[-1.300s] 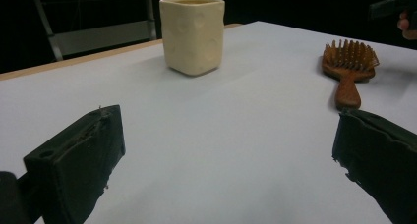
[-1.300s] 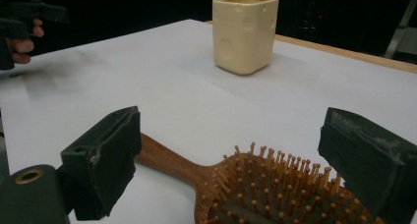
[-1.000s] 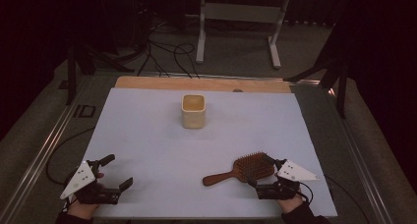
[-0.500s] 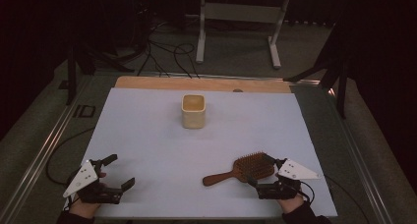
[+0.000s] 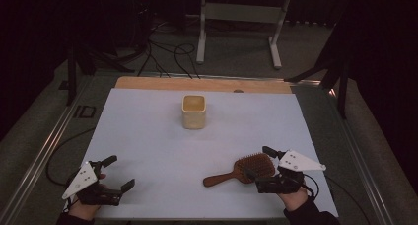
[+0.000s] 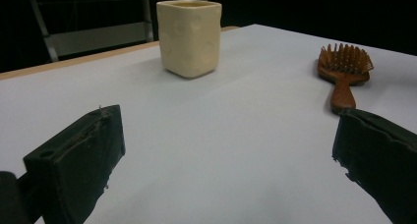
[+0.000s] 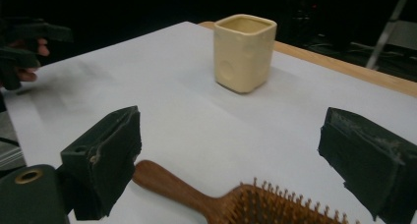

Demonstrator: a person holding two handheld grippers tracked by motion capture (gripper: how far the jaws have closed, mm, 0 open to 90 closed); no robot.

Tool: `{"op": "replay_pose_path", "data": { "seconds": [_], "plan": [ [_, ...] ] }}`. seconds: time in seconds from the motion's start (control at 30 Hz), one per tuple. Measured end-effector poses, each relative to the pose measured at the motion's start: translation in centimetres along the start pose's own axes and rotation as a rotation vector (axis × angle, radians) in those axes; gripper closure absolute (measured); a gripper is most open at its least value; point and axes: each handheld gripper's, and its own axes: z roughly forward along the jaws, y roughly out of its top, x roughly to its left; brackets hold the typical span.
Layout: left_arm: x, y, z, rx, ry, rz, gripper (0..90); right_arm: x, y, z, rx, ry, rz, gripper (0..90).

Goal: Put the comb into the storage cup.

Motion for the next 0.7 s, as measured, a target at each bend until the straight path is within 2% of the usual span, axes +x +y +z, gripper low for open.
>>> {"op": "replay_pose_path", "data": {
  "seconds": [0.17,0.2,0.4,0.47,0.53,0.7],
  "plan": [
    [0.0,0.0,0.0,0.000,-0.002,0.001,0.0,0.1,1.2,0.7,0.025,0.009,-0.011,8.5],
    [0.0,0.0,0.0,-0.001,-0.003,-0.001,0.0,0.3,1.9,1.3,0.040,0.018,-0.020,8.5],
    [0.0,0.0,0.0,0.002,-0.007,0.000,0.0,0.8,3.3,2.8,0.046,0.051,-0.049,8.5],
    [0.0,0.0,0.0,0.003,-0.009,-0.001,0.0,1.0,3.4,3.1,0.046,0.059,-0.053,8.5],
    [-0.1,0.0,0.0,0.002,-0.006,0.002,0.0,1.5,3.8,4.2,0.063,0.077,-0.076,8.5],
    [0.0,0.0,0.0,-0.004,-0.005,-0.006,0.0,2.2,4.1,5.8,0.084,0.109,-0.086,8.5]
  ]
}}
